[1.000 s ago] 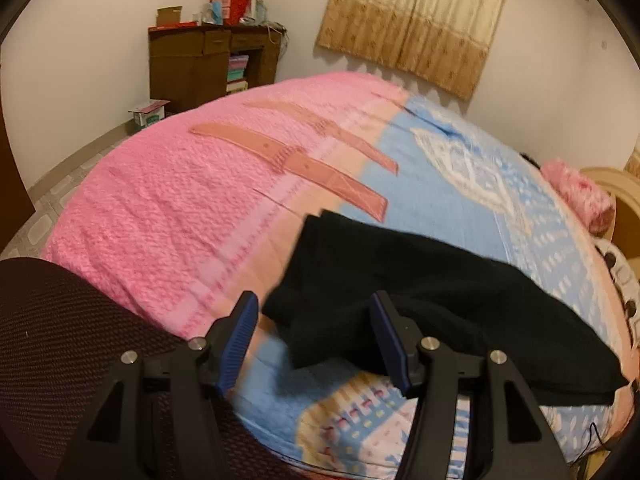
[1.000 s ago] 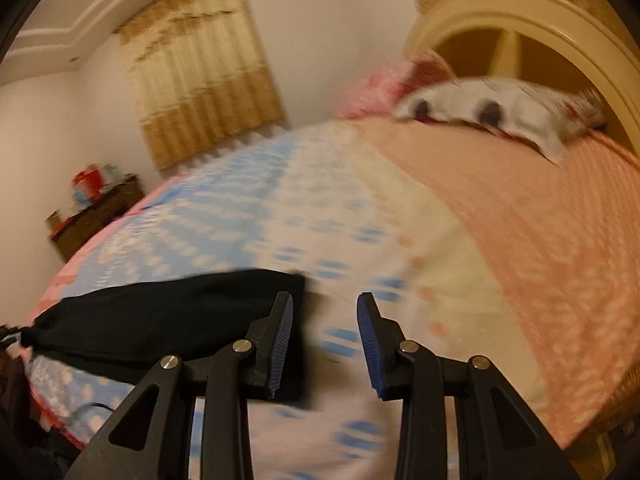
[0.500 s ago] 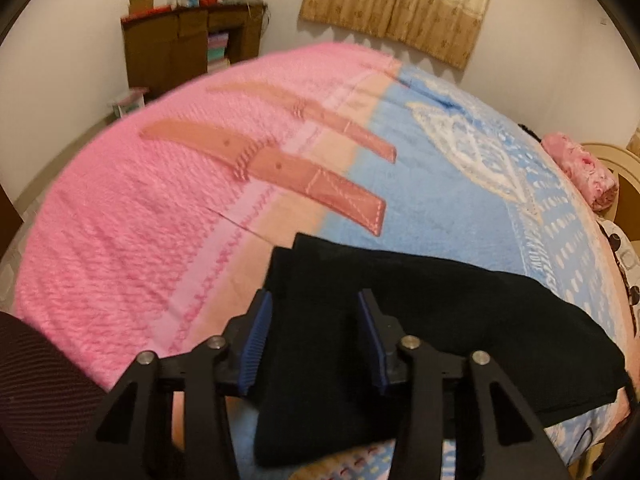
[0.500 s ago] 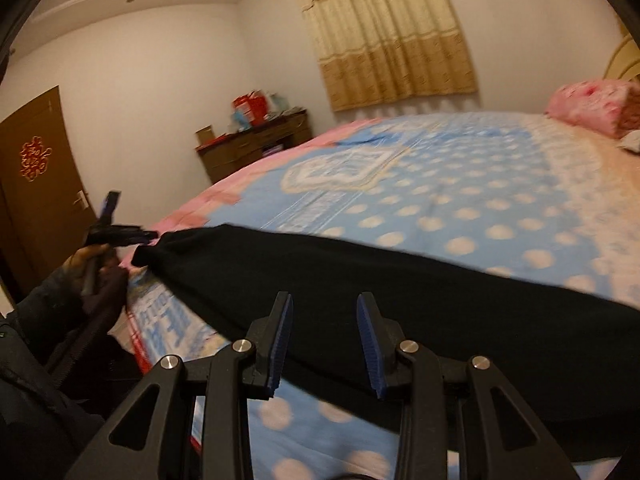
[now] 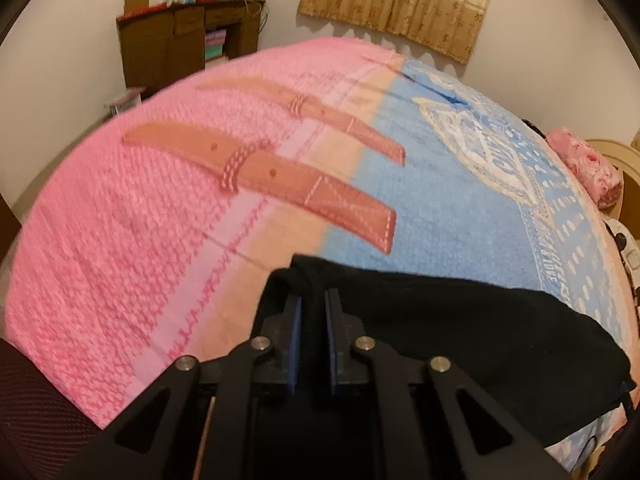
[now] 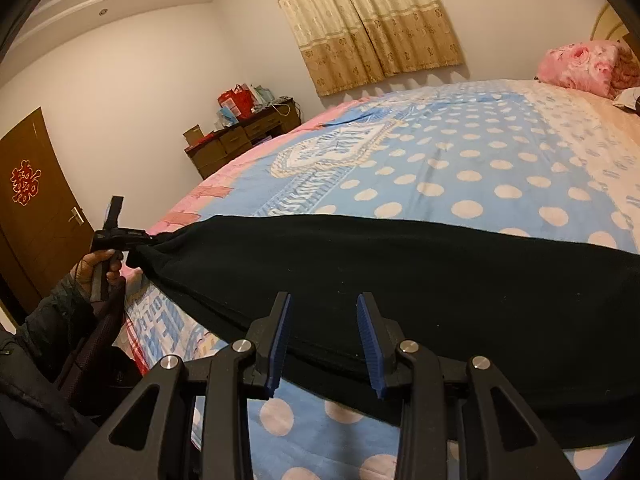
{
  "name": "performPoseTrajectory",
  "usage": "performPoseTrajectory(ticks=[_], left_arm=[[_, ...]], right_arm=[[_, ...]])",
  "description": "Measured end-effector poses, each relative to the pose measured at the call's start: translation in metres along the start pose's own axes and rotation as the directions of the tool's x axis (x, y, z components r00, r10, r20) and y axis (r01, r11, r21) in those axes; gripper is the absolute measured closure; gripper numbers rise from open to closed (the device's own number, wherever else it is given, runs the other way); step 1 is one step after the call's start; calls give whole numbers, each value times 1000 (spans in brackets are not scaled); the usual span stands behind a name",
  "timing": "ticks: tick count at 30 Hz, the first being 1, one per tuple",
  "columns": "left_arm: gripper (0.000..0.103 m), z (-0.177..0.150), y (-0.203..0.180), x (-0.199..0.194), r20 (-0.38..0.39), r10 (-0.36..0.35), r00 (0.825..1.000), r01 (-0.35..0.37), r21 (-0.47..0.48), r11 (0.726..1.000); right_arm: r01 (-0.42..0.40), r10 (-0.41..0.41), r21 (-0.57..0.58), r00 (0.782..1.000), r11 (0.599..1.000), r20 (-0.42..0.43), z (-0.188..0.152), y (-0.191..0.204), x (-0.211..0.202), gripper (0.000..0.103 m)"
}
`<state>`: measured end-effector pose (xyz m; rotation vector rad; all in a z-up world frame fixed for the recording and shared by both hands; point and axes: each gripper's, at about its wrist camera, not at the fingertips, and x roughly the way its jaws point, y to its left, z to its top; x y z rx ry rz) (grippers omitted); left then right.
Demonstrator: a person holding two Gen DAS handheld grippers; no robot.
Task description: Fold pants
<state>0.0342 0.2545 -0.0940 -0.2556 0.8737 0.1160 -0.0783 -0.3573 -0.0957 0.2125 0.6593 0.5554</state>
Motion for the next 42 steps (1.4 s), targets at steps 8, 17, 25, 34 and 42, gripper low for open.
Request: performPoseTrajectory(ticks=[8, 17, 25, 34, 42], left_arm=[[91, 30, 11, 24, 14, 1, 1000, -1, -6, 1000], [45, 11, 14, -2, 72, 110, 991, -110, 0, 994], [43, -21, -22, -48, 161, 66, 985, -78, 70, 995], [43, -46, -44, -6, 10, 126, 992, -126, 157, 980], [43, -56, -86, -30, 8, 43, 999, -44, 195, 980]], right_arm=[[-12, 10, -58, 999, 998, -39, -4, 12, 17, 68], [-31, 20, -156, 997, 987, -76, -9, 38, 26, 55], [-81, 63, -263, 995, 961, -79, 0, 81, 53, 54], [-99, 64, -188, 981, 977, -182, -14, 78, 92, 54], [-9, -5, -120, 993, 993, -117, -18, 47, 36, 54]])
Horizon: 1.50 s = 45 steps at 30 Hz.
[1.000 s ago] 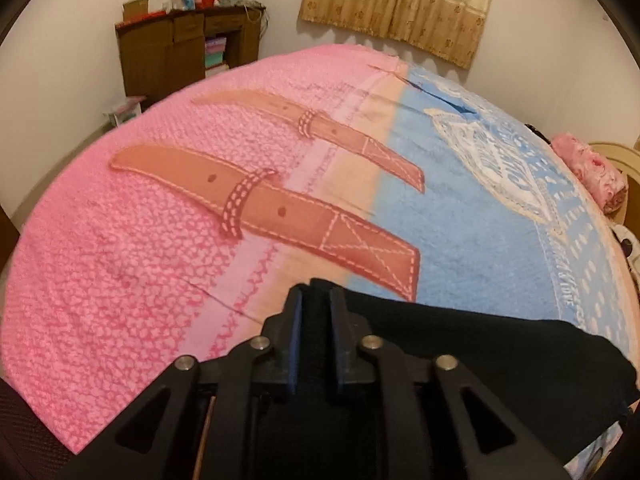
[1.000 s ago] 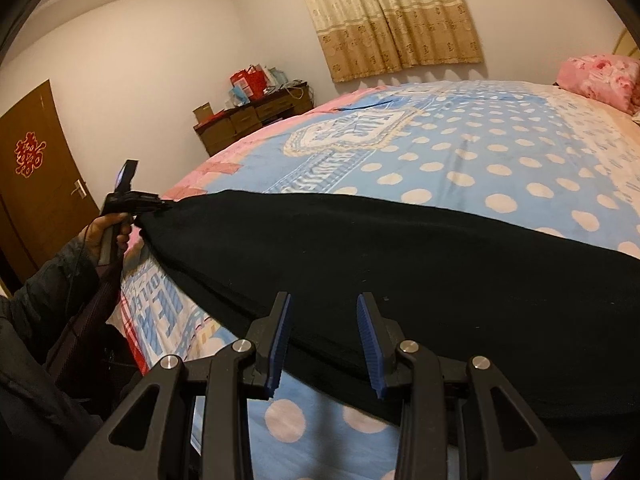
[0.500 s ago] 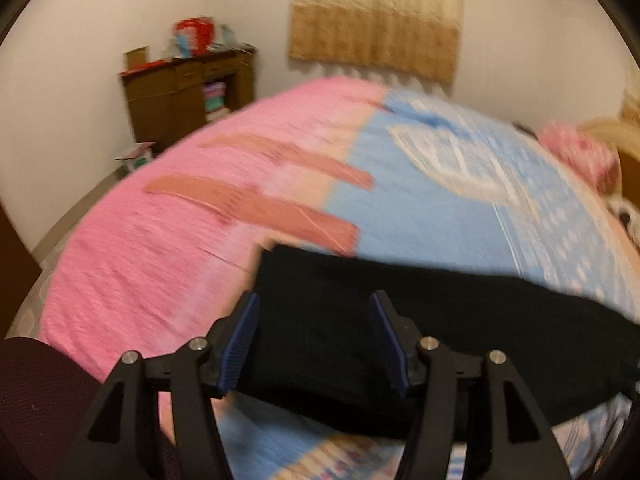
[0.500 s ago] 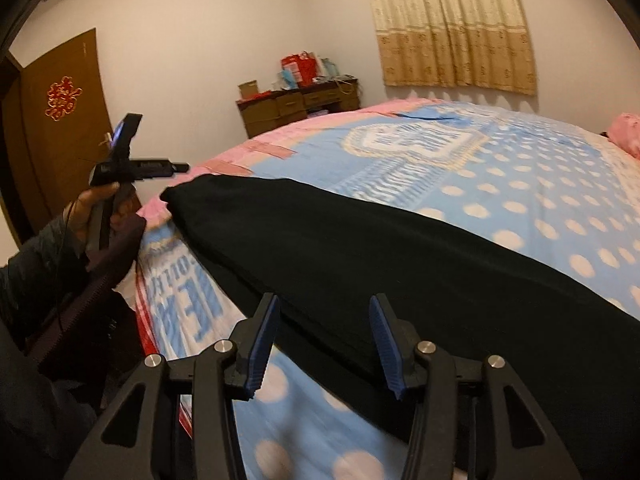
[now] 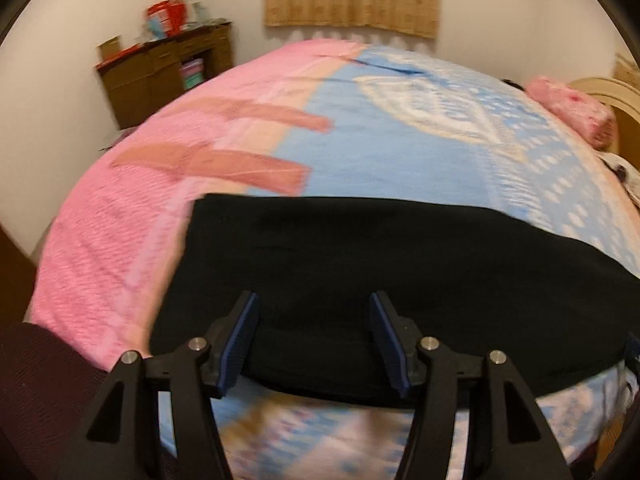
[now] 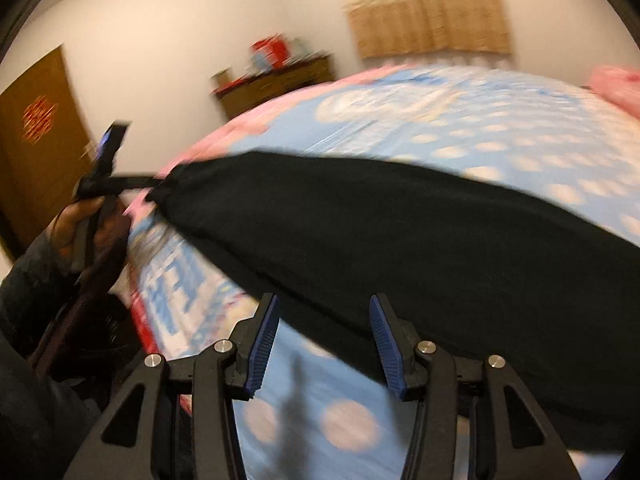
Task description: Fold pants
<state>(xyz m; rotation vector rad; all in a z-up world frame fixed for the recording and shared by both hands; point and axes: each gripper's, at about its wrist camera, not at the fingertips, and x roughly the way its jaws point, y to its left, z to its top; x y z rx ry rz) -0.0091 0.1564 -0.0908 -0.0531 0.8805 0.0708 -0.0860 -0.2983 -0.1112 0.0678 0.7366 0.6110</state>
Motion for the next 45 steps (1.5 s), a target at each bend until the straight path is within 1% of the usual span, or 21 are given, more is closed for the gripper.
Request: performPoseTrajectory(ticks=[3, 5, 8, 10, 12, 14, 17, 21, 22, 23, 24, 26, 27, 31, 33, 36, 40, 41, 43, 44, 45], left_arm=[[43, -10, -52, -6, -10, -80, 997, 81, 99, 992], [43, -17, -87, -5, -36, -146, 989, 150, 159, 976], [43, -26, -140, -3, -76, -242, 967, 253, 242, 937], [43, -30, -168, -4, -89, -286, 954, 299, 282, 912], [43, -34, -193, -4, -110, -324, 940, 342, 310, 887], [43, -37, -212, -5, -121, -349, 929, 370, 337, 866], [43, -43, -225, -6, -113, -332, 937, 349, 379, 857], [41, -46, -223, -8, -113, -342, 933, 359, 366, 858], [41, -47, -221, -6, -113, -346, 931, 363, 363, 858], [41, -47, -221, -6, -112, -350, 930, 367, 363, 857], [41, -47, -220, -6, -111, -353, 929, 369, 364, 855], [40, -48, -219, -6, -109, -361, 926, 375, 365, 852], [40, -48, -221, -4, -107, -364, 925, 377, 364, 852], [40, -49, -217, -4, -104, -379, 919, 390, 356, 849], [40, -49, -216, -4, -106, -383, 917, 395, 354, 848], [40, -48, -215, -4, -114, -389, 914, 404, 350, 846], [40, -49, -214, -6, -125, -387, 913, 406, 356, 842], [40, -50, -214, -6, -128, -387, 913, 407, 356, 841], [40, -50, -212, -7, -132, -390, 911, 411, 353, 841], [40, -50, -212, -8, -133, -391, 911, 413, 352, 840], [40, -49, -212, -9, -133, -392, 910, 413, 352, 840]], right_arm=[[88, -95, 120, 994, 989, 56, -11, -34, -42, 54], [165, -191, 241, 978, 956, 88, -24, -64, -75, 54], [246, -335, 449, 933, 859, 129, -50, -111, -128, 54], [269, -419, 572, 896, 775, 146, -68, -138, -159, 54], [242, -446, 658, 881, 713, 160, -82, -160, -177, 54], [203, -452, 708, 873, 677, 182, -89, -175, -187, 54], [180, -466, 738, 862, 651, 201, -87, -188, -192, 54], [179, -470, 783, 868, 596, 160, -82, -206, -188, 54], [181, -469, 785, 870, 593, 154, -81, -205, -186, 55], [187, -467, 782, 872, 594, 147, -82, -208, -186, 63], [197, -465, 778, 875, 596, 135, -80, -209, -183, 79], [183, -451, 779, 882, 600, 139, -82, -208, -182, 97], [176, -445, 776, 883, 605, 146, -82, -207, -183, 99], [157, -441, 700, 863, 697, 246, -72, -188, -206, 100], [174, -450, 671, 854, 721, 262, -70, -179, -215, 100], [155, -410, 692, 885, 705, 219, -84, -188, -208, 100], [203, -422, 757, 901, 622, 105, -117, -204, -188, 98], [218, -431, 767, 899, 604, 84, -122, -207, -186, 90], [252, -456, 773, 888, 582, 54, -129, -210, -189, 88], [290, -487, 762, 873, 579, 38, -129, -208, -194, 88], [346, -537, 738, 843, 580, 26, -127, -206, -202, 87]])
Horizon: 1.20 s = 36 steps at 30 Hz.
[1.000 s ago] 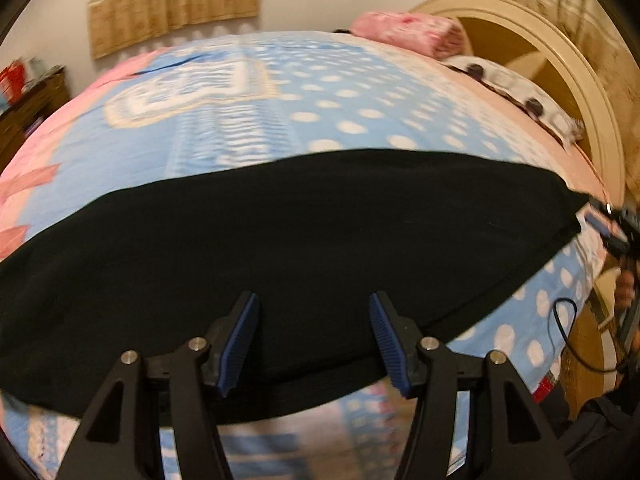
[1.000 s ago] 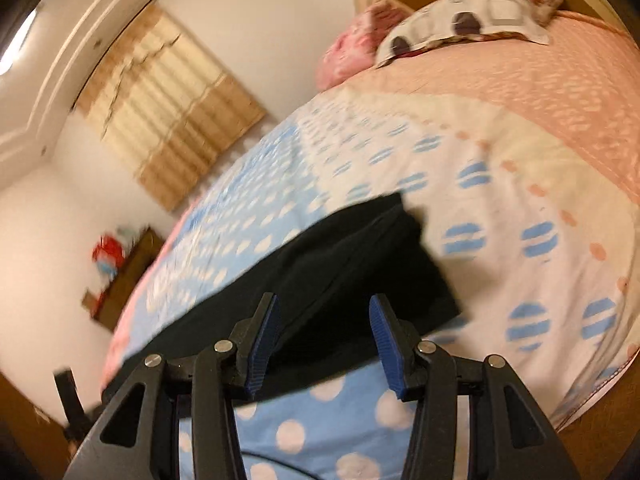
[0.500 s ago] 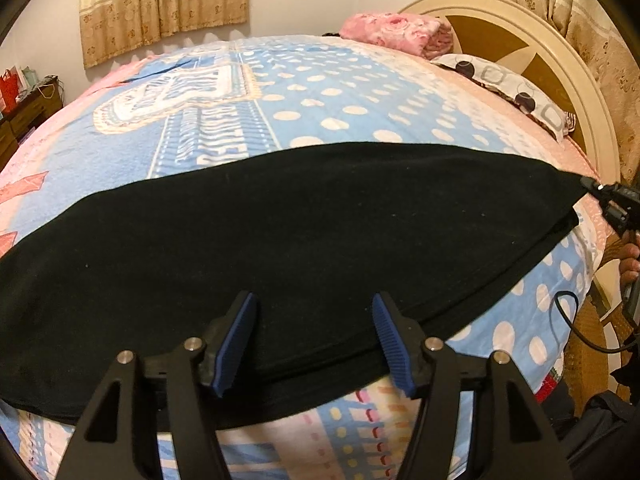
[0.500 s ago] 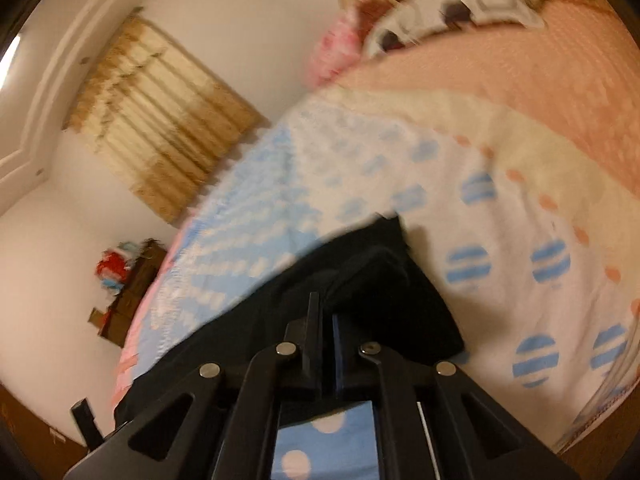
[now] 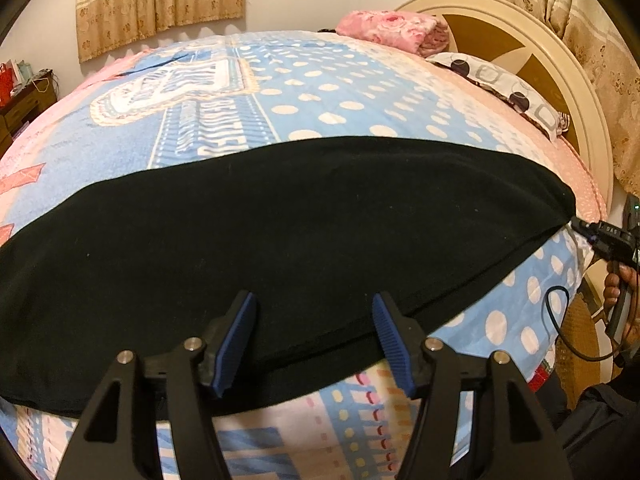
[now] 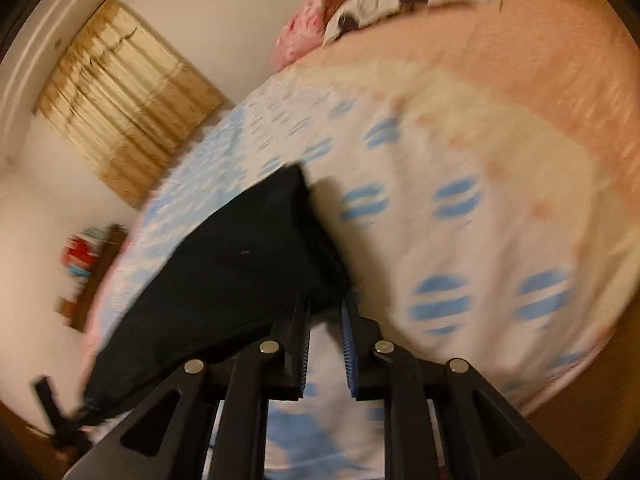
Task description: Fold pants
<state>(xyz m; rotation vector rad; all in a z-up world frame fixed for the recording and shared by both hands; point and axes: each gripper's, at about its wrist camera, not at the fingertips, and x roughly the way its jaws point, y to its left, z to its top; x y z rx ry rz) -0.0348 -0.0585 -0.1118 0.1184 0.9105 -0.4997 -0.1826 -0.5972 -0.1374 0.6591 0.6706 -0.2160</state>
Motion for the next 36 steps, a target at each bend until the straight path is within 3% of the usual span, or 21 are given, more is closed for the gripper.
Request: performPoseTrajectory(ticks=[3, 5, 10, 13, 18, 21, 27, 32, 35, 36], left_arm=[[39, 2, -2, -2, 9, -10, 1000, 10, 0, 1000], [39, 3, -10, -4, 19, -21, 1000, 21, 17, 1000], [39, 9, -43, -7, 40, -81, 996, 77, 90, 993], [39, 14, -77, 1, 35, -86, 996, 79, 175, 981], [39, 28, -126, 25, 30, -94, 995, 81, 290, 953], [40, 36, -136, 47, -16, -99, 995, 99, 294, 951], [44, 32, -146, 41, -25, -139, 990, 140, 315, 939], [45, 25, -152, 46, -15, -105, 994, 104, 341, 934], [68, 25, -154, 48, 3, -71, 997, 65, 364, 929], [82, 26, -154, 48, 5, -70, 998, 63, 369, 927]], right_arm=[[34, -32, -23, 996, 999, 86, 12, -4, -20, 87], [3, -2, -9, 995, 1000, 104, 24, -9, -25, 87], [-157, 157, 53, 987, 986, 20, 51, -14, -5, 87], [-207, 209, 63, 978, 976, -16, 56, -2, 8, 87], [-204, 203, -28, 979, 979, -30, 43, 22, 11, 87], [-181, 180, -56, 983, 982, -30, 39, 20, 12, 87], [-160, 159, -41, 987, 986, -20, 46, 5, 15, 87], [-167, 167, -49, 986, 985, -8, 56, 5, 19, 87], [-176, 175, -44, 984, 983, -19, 57, 6, 25, 87], [-177, 176, -39, 984, 983, -23, 57, 6, 27, 87]])
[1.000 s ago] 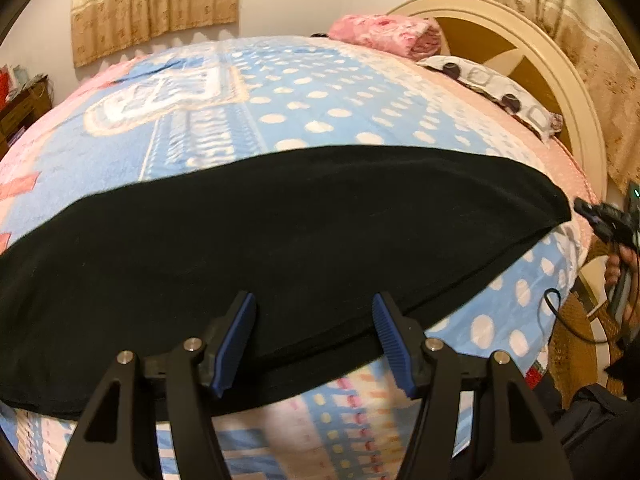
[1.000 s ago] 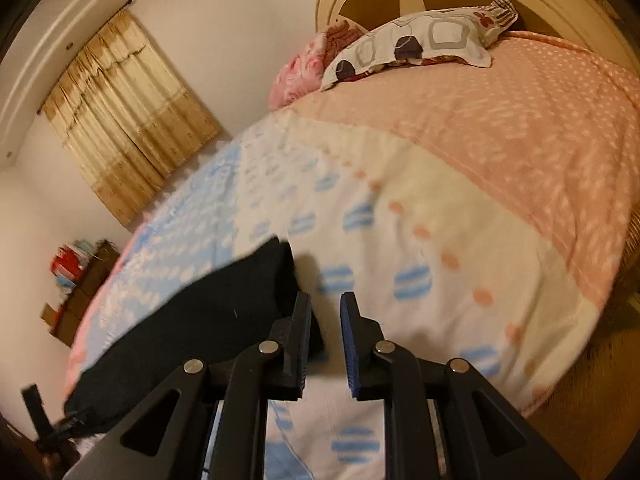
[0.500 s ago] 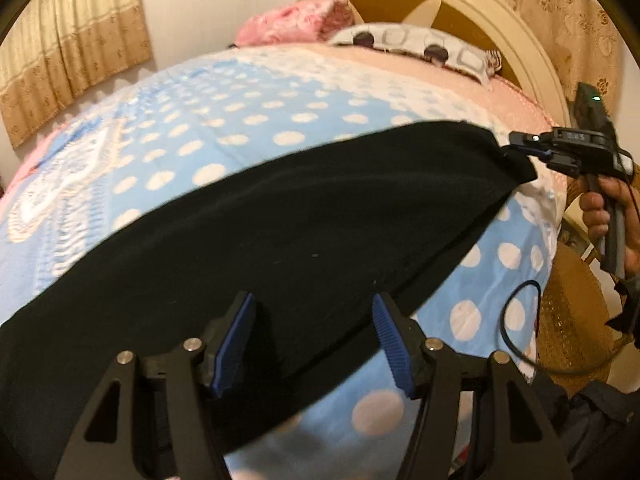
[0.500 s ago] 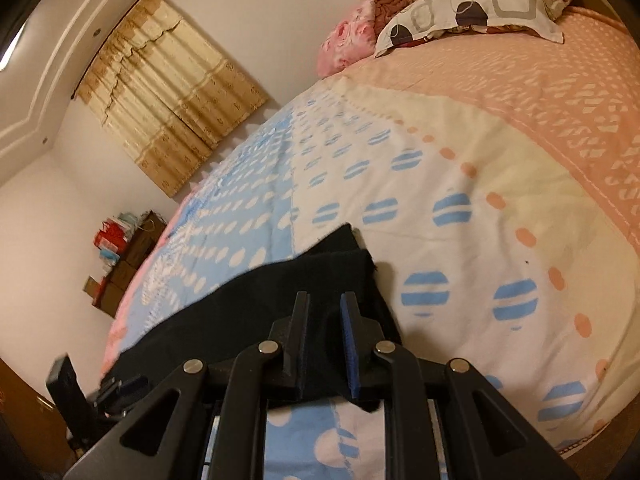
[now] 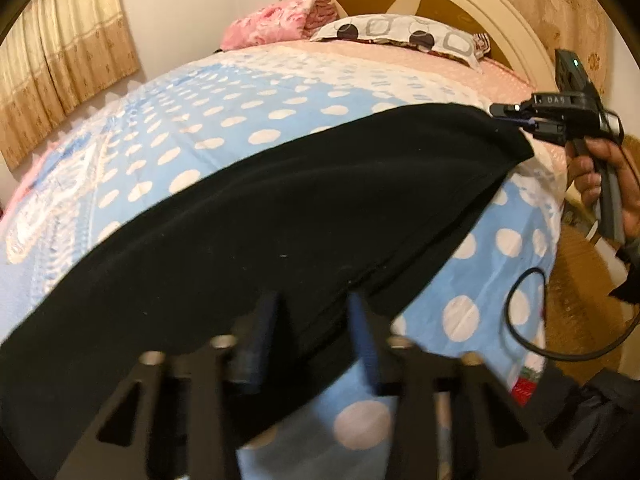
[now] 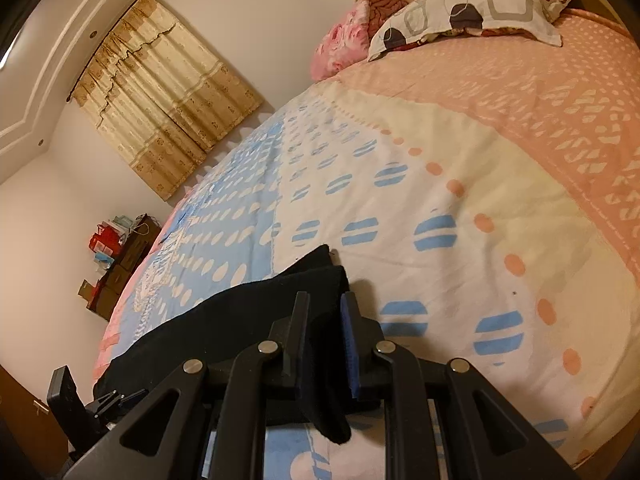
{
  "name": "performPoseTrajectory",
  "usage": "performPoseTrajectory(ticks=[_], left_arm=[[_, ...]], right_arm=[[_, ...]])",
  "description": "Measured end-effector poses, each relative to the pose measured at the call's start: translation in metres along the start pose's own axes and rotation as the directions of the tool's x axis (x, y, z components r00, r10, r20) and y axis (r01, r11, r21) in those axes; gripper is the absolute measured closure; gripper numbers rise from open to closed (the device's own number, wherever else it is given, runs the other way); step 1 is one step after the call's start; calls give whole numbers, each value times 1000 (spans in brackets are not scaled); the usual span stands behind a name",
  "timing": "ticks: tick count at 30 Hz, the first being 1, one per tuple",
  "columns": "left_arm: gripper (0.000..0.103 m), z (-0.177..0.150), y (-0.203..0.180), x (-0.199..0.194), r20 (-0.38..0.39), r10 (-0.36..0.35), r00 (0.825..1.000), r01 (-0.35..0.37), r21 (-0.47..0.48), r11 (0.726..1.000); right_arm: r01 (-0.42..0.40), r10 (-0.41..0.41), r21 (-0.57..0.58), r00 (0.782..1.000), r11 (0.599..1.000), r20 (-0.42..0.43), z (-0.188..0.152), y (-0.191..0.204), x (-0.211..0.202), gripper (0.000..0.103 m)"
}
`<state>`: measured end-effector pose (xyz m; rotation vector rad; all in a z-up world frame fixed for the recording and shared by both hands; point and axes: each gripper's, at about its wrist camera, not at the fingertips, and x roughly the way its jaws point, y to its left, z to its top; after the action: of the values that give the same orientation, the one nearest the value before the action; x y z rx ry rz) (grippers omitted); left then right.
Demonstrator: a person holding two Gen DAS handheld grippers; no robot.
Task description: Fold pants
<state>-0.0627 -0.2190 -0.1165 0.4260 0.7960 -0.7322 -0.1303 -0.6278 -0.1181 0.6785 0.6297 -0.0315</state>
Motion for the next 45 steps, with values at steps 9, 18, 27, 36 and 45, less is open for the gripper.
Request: performPoseTrajectory(ticks=[9, 18, 27, 36, 45], left_arm=[[96, 0, 12, -14, 27, -35, 999, 36, -51, 998], [96, -4, 12, -19, 32, -50, 998, 51, -40, 998], [96, -12, 1, -9, -13, -61, 998, 61, -6, 998], [96, -14, 2, -12, 4, -47, 999, 47, 3, 999], [96, -16, -2, -12, 16, -35, 999, 36, -11, 999]], right_arm=[[-78, 83, 78, 995, 994, -64, 15, -10, 23, 87], [-117, 119, 54, 992, 992, -41, 23, 0, 21, 99], [-22, 21, -30, 999, 999, -24, 38, 7, 31, 99], [48, -49, -41, 999, 998, -6, 20, 1, 11, 57], [108, -109, -16, 992, 994, -67, -32, -9, 1, 61]])
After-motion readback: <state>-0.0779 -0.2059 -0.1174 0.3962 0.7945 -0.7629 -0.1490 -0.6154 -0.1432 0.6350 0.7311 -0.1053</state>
